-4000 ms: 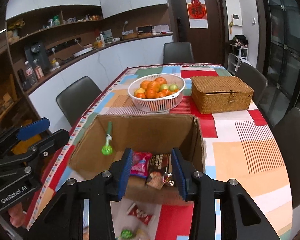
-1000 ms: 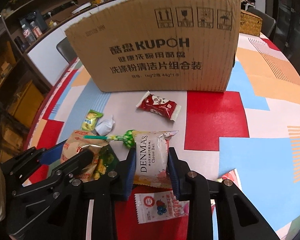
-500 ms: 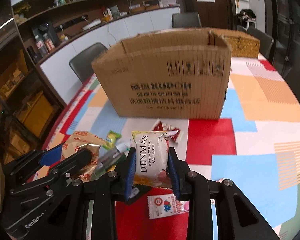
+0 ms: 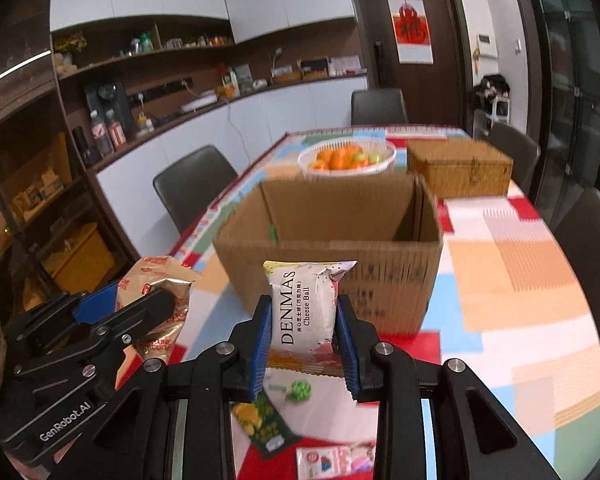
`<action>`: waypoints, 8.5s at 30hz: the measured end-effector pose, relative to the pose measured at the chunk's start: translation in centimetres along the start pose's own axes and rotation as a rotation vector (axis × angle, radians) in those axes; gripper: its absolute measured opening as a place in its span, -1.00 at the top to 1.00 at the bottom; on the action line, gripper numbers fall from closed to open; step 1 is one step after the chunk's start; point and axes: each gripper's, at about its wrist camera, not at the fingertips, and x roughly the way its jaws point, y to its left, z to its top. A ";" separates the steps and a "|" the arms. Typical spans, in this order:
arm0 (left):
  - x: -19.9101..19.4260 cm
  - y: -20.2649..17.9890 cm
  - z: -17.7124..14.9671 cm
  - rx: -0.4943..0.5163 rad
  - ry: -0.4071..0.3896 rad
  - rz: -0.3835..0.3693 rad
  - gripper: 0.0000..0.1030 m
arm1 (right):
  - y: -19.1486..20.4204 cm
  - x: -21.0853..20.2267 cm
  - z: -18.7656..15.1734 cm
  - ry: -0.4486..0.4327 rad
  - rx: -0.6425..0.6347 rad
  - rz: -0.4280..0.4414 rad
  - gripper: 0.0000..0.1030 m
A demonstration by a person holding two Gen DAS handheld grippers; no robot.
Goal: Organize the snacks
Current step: 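Carry the DENMAS bag and biscuit packet up over the cardboard box, then open both tools to drop the DENMAS bag and biscuit packet into the box, then move both open tools back to the remaining snacks on the table, then grasp the green lollipop with the right tool while the left tool grasps the white-wrapped bar, then carry the lollipop and white bar over the box and release both inside, then withdraw both open tools from the box back toward the remaining snacks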
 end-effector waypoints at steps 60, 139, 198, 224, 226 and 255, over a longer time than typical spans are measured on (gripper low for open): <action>0.6 1.7 1.8 0.048 0.024 0.053 -0.13 | 1.4 1.7 2.4 -0.017 -0.146 -0.005 0.08; 13.1 3.1 -13.4 0.002 0.484 -0.039 0.62 | 1.2 14.7 -10.6 0.418 -0.068 0.022 0.48; 6.6 0.5 6.9 0.018 0.063 -0.064 0.62 | -1.9 3.7 7.5 0.014 -0.063 0.003 0.48; 12.6 1.6 8.0 0.035 0.196 0.092 0.22 | -4.5 9.9 9.3 0.132 -0.018 -0.092 0.11; 11.6 1.5 7.8 0.042 0.176 0.112 0.21 | -4.0 9.2 9.1 0.114 -0.035 -0.080 0.11; 5.0 2.0 -3.1 0.048 0.230 0.132 0.08 | 0.9 5.8 -0.4 0.170 -0.204 0.047 0.11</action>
